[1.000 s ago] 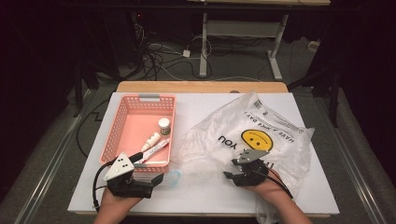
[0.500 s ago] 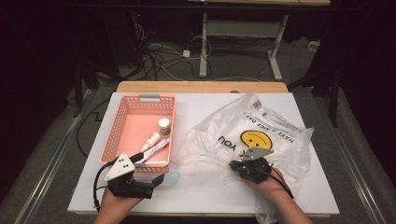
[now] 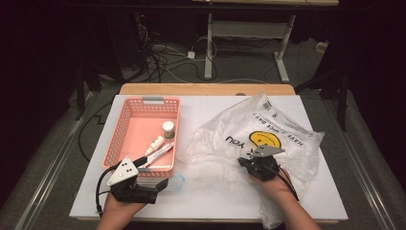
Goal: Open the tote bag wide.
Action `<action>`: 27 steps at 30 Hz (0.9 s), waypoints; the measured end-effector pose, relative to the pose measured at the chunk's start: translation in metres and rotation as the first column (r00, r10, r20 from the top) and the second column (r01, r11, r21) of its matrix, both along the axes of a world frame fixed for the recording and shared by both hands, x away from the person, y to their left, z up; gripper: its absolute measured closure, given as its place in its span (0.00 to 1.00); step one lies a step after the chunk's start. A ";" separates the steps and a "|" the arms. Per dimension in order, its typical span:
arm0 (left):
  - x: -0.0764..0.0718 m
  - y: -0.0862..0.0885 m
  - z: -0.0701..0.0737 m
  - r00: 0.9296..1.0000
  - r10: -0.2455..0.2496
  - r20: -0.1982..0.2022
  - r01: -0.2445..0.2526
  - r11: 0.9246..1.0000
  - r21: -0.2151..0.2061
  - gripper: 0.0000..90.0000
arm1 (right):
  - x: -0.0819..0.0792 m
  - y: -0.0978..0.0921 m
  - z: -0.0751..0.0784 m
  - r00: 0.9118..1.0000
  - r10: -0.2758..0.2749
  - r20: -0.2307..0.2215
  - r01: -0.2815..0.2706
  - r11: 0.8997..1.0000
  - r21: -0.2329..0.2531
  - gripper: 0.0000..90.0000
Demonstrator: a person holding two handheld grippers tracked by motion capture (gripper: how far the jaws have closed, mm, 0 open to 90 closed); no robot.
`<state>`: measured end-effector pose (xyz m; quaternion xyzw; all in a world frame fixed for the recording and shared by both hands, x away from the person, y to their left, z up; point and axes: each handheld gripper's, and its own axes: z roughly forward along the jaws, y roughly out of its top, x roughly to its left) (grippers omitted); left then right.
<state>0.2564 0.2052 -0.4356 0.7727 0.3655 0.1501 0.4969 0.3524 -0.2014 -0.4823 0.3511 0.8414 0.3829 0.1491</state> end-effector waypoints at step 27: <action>0.000 0.011 -0.001 0.998 0.060 -0.018 -0.061 0.997 -0.055 0.00 | 0.020 -0.012 0.051 0.982 -0.074 0.172 0.044 0.984 0.174 1.00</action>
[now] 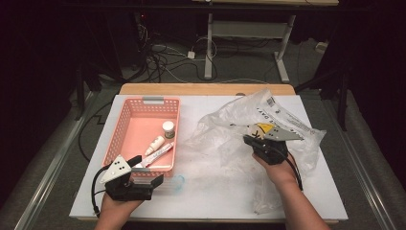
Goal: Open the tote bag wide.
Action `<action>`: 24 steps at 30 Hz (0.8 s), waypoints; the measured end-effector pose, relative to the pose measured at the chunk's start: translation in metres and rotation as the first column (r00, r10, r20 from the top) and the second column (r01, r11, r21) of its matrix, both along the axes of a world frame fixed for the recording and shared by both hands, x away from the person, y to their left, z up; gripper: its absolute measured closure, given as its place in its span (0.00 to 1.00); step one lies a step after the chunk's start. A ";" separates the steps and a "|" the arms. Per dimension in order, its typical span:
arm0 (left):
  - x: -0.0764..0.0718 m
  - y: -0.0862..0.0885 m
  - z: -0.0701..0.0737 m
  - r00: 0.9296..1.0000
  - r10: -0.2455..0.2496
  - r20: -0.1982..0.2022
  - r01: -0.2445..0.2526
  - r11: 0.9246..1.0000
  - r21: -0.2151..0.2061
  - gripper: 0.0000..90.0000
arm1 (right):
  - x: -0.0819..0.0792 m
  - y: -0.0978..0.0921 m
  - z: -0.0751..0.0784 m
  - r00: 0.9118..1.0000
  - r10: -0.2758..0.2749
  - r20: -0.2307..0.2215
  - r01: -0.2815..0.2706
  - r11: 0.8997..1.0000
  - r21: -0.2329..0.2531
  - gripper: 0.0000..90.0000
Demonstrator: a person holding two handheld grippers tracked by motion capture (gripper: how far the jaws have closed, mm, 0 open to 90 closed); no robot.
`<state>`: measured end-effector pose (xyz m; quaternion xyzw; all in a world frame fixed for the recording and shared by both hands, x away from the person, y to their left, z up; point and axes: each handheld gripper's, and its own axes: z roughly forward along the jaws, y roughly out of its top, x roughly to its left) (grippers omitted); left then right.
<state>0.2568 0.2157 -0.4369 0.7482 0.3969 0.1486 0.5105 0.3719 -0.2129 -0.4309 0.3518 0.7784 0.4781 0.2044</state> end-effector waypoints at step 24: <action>-0.001 -0.005 0.000 1.000 -0.004 -0.008 0.004 1.000 -0.002 0.00 | -0.006 -0.014 0.021 0.997 -0.007 0.071 -0.001 0.995 0.102 1.00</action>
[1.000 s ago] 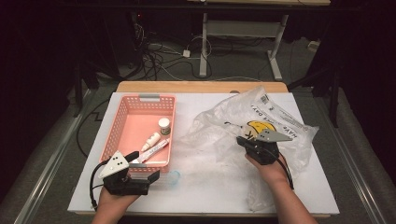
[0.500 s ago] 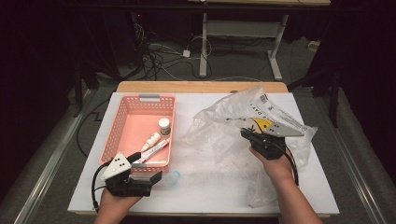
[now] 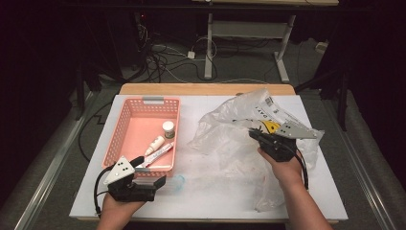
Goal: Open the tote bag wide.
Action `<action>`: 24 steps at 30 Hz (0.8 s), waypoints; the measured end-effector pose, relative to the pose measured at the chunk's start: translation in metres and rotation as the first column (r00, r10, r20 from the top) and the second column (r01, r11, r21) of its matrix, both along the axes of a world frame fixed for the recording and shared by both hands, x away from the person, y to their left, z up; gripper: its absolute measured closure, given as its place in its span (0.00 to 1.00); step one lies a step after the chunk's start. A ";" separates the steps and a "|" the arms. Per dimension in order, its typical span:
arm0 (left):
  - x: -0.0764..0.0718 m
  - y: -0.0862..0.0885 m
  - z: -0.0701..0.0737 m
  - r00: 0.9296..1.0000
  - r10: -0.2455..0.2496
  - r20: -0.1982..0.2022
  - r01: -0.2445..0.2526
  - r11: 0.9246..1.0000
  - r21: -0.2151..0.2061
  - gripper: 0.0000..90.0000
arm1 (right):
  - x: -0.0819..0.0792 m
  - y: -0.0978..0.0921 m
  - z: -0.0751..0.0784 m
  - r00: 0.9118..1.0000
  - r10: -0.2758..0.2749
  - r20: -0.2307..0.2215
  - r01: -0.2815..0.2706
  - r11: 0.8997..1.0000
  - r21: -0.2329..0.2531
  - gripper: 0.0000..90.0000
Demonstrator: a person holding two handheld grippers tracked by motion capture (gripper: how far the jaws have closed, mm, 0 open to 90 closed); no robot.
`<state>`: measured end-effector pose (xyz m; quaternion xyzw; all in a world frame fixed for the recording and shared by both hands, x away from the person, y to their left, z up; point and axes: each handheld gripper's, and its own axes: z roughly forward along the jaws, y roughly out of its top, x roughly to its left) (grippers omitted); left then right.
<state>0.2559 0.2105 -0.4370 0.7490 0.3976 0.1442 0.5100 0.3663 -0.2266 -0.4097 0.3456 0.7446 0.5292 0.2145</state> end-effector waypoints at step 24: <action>0.040 0.000 0.029 0.998 0.055 -0.003 -0.055 0.998 -0.024 0.00 | 0.000 -0.007 0.001 1.000 0.013 0.006 -0.013 0.999 0.036 1.00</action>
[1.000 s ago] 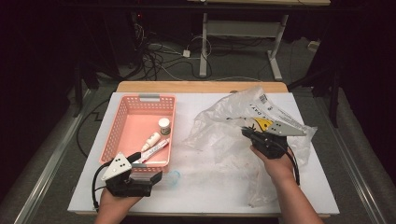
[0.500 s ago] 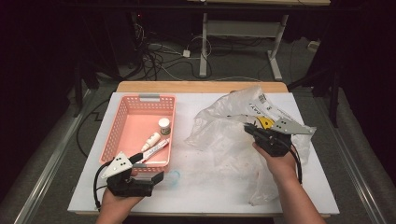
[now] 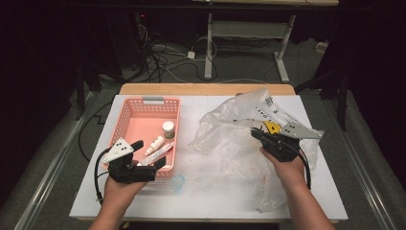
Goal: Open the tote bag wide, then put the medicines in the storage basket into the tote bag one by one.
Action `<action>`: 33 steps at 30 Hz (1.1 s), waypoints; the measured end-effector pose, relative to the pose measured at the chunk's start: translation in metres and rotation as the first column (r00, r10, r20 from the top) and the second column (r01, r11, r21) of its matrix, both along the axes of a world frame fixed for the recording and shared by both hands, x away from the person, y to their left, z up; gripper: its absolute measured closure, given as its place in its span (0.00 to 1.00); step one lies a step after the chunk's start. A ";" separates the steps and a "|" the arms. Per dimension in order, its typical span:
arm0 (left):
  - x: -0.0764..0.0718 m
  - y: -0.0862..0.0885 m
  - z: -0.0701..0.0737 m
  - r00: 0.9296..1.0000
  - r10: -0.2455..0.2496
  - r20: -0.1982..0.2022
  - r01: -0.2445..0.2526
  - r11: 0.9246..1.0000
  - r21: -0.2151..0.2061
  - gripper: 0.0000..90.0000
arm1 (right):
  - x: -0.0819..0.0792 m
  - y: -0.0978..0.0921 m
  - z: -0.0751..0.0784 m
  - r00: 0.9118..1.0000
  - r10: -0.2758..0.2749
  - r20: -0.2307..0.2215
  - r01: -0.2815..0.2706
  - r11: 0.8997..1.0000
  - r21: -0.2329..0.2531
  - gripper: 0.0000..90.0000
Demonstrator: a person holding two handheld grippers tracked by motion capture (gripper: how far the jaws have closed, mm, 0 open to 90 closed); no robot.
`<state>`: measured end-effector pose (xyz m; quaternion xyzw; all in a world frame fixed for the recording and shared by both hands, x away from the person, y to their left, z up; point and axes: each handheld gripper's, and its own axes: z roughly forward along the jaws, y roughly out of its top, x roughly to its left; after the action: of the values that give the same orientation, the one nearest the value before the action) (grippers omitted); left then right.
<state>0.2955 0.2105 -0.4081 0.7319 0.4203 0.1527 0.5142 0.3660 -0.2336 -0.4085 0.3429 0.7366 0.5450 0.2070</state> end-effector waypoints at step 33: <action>0.086 -0.003 0.002 0.993 -0.004 -0.118 0.019 0.991 0.131 0.08 | 0.001 0.004 0.003 1.000 0.000 0.010 0.000 1.000 0.014 1.00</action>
<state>0.3811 0.2072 -0.4065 0.7744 0.4346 0.1339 0.4398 0.3671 -0.2292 -0.4056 0.3415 0.7317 0.5518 0.2086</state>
